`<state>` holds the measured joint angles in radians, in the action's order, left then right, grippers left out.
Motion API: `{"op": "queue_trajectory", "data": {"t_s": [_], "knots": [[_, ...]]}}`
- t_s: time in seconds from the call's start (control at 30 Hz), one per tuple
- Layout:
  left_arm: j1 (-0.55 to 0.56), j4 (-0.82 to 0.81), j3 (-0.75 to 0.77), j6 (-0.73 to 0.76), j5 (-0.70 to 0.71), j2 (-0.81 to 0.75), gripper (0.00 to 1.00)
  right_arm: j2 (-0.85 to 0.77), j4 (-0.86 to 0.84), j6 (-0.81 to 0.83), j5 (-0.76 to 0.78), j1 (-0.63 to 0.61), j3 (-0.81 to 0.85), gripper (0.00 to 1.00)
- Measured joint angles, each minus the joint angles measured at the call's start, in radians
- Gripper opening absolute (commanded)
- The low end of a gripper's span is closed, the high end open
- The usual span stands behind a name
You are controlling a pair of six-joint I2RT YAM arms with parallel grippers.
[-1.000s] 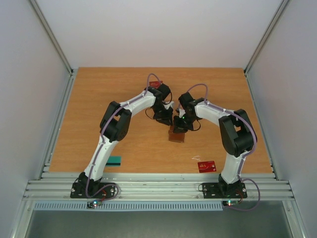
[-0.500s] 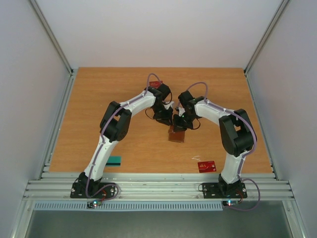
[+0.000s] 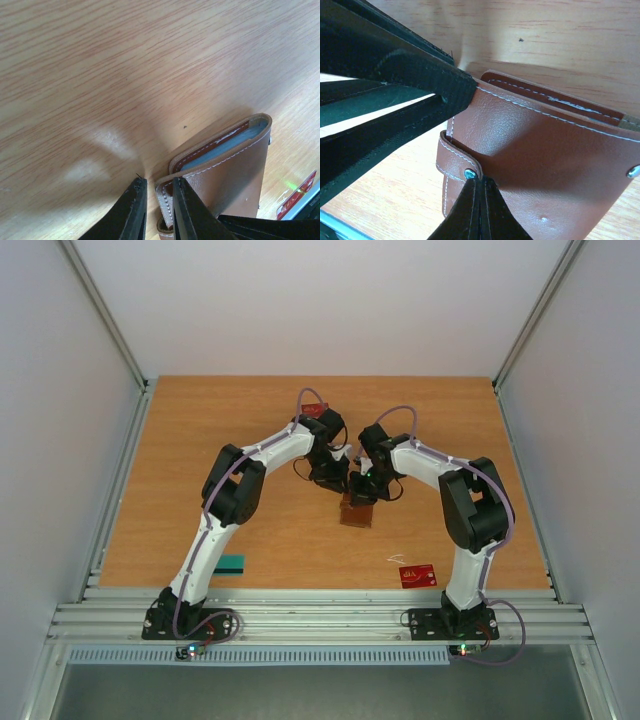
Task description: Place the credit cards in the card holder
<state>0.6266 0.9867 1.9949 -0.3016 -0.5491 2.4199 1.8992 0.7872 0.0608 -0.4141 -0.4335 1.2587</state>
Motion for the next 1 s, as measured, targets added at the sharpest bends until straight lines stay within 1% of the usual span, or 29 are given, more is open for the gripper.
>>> {"op": "queue_trajectory", "data": {"t_s": [1.0], "knots": [[0.001,0.008,0.0,-0.001,0.034,-0.005,0.16,0.002,-0.008,-0.023,0.014,0.0,-0.013,0.01]]}}
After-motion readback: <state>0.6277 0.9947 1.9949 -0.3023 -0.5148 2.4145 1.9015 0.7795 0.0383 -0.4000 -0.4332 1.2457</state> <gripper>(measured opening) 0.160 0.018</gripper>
